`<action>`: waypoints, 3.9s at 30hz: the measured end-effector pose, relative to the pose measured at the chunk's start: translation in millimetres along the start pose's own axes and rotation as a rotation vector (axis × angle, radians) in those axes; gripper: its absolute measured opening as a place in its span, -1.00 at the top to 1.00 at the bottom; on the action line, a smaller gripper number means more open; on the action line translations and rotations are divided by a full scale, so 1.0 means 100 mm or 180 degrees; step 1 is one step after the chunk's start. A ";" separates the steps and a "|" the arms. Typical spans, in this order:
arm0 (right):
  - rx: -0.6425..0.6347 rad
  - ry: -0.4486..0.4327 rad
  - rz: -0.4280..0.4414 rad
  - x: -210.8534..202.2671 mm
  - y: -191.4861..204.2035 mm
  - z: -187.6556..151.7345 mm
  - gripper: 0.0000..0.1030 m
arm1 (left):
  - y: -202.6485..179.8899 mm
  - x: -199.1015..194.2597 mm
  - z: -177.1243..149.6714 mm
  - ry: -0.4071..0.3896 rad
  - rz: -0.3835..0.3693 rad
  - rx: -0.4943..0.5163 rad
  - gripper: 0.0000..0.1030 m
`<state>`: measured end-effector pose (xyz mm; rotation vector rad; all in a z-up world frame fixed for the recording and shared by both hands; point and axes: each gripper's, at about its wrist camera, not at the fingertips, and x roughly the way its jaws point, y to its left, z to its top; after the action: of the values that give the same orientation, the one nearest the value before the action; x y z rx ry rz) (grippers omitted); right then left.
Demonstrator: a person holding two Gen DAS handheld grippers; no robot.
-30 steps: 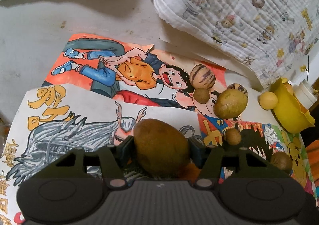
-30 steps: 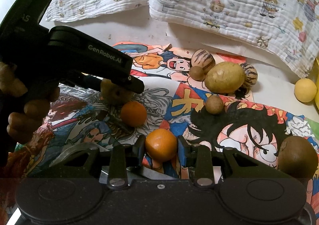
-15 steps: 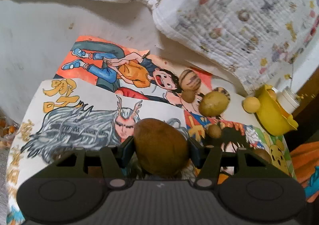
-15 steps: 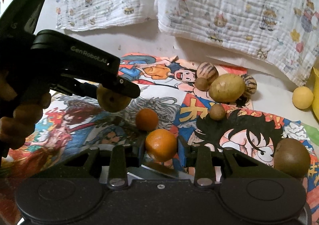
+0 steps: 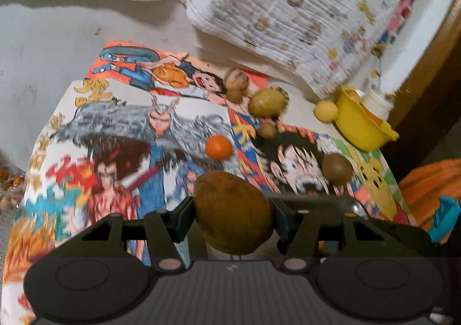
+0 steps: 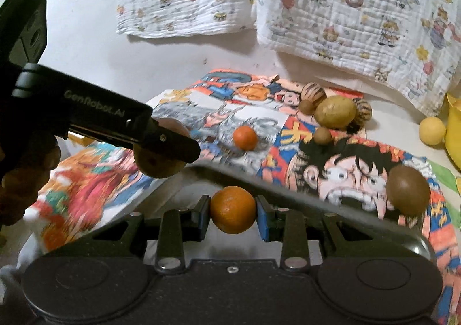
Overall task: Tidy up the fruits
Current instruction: 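Carry the brown fruit with the left tool while the right tool carries the tangerine over the tray, then open the right tool to drop the tangerine while the left tool releases the brown fruit onto the tray, then grasp a second tangerine with the left tool while the right tool grasps the brown kiwi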
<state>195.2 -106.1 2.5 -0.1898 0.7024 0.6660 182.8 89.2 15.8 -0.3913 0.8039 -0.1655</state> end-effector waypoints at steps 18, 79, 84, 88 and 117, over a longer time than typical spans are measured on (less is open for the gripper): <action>0.0004 0.0163 0.0088 -0.47 0.08 -0.54 0.32 | -0.30 -0.31 -0.73 0.0136 -0.0028 0.0438 -0.19; -0.0050 0.0091 -0.0572 -1.19 -0.49 -0.81 -0.99 | -0.39 -0.90 -1.04 0.0074 0.0539 0.1315 -0.99; -0.0010 0.0096 -0.0624 -1.07 -0.58 -0.71 -0.99 | -0.34 -0.85 -0.85 0.0017 0.0547 0.1224 -0.99; 0.0010 0.0105 -0.0636 -0.95 -0.64 -0.61 -0.99 | -0.29 -0.77 -0.67 -0.0010 0.0565 0.1141 -0.99; 0.0279 0.0045 -0.0826 -0.04 -1.14 0.35 -0.99 | -0.41 0.54 0.59 0.0089 0.0517 0.0830 -0.99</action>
<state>283.1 -183.7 25.5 -0.2009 0.7046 0.3856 262.5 52.8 33.2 -0.0773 0.8262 -0.1222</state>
